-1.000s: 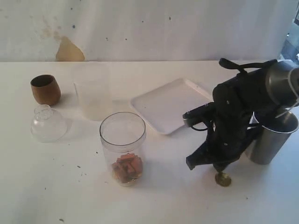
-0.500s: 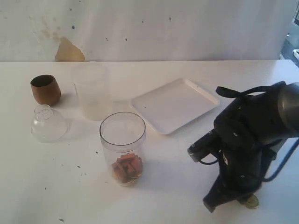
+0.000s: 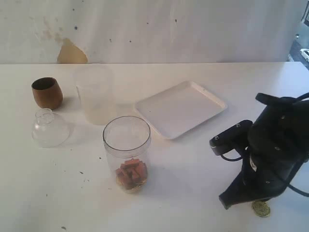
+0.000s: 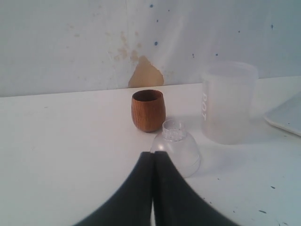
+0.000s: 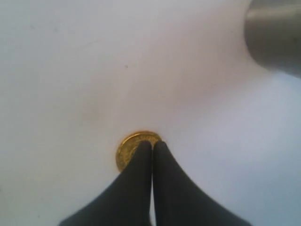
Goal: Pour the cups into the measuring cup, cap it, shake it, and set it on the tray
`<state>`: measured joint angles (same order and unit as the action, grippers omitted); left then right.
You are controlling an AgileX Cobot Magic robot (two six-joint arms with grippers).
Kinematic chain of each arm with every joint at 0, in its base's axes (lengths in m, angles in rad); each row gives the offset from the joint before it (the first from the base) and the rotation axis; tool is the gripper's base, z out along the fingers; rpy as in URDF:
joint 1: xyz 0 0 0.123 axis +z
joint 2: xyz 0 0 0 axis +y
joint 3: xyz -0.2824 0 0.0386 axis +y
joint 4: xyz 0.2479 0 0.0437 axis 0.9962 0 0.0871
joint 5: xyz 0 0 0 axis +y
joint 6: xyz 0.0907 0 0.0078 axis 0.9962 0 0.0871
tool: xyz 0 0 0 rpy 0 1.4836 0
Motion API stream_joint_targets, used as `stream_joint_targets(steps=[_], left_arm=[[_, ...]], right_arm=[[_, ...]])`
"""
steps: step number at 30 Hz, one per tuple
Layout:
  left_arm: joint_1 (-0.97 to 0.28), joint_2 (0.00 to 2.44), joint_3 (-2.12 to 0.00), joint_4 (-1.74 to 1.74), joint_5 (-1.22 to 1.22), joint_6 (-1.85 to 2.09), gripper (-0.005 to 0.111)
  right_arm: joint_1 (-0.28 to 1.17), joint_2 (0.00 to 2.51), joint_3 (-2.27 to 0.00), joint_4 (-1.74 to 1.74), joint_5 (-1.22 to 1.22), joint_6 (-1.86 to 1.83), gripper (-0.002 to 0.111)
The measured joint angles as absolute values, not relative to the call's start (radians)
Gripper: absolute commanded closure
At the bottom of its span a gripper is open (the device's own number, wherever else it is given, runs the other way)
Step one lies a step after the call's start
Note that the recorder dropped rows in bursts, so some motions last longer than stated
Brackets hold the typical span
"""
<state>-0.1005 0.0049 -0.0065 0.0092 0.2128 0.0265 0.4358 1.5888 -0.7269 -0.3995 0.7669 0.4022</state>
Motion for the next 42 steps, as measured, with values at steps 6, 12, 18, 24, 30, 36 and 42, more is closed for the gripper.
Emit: stream_joint_targets(steps=[6,12,18,24,30,36,42], left_arm=[[-0.100,0.005,-0.006,0.009,0.213,0.026,0.107],[-0.100,0.005,-0.006,0.009,0.213,0.026,0.107],[-0.100,0.005,-0.006,0.009,0.213,0.026,0.107],[-0.100,0.005,-0.006,0.009,0.213,0.026,0.107],[-0.100,0.005,-0.006,0.009,0.213,0.026,0.107],[-0.100,0.005,-0.006,0.009,0.213,0.026,0.107],[-0.100,0.005,-0.006,0.009,0.213,0.026,0.107]], right_arm=[[0.436,1.726,-0.726,-0.554,0.769,0.551,0.108],[0.436,1.768,-0.728,-0.608,0.785,0.590,0.108],[0.434,1.754,-0.730,-0.481,0.783,0.403,0.108],[0.528,1.724,-0.682,-0.442,0.773,0.355,0.108],[0.649,1.709,-0.659,-0.428,0.811,0.335,0.108],[0.668,1.666,-0.640,-0.421,0.739,0.391,0.108],[0.668,1.649,-0.635,-0.467,0.425,0.521,0.108]])
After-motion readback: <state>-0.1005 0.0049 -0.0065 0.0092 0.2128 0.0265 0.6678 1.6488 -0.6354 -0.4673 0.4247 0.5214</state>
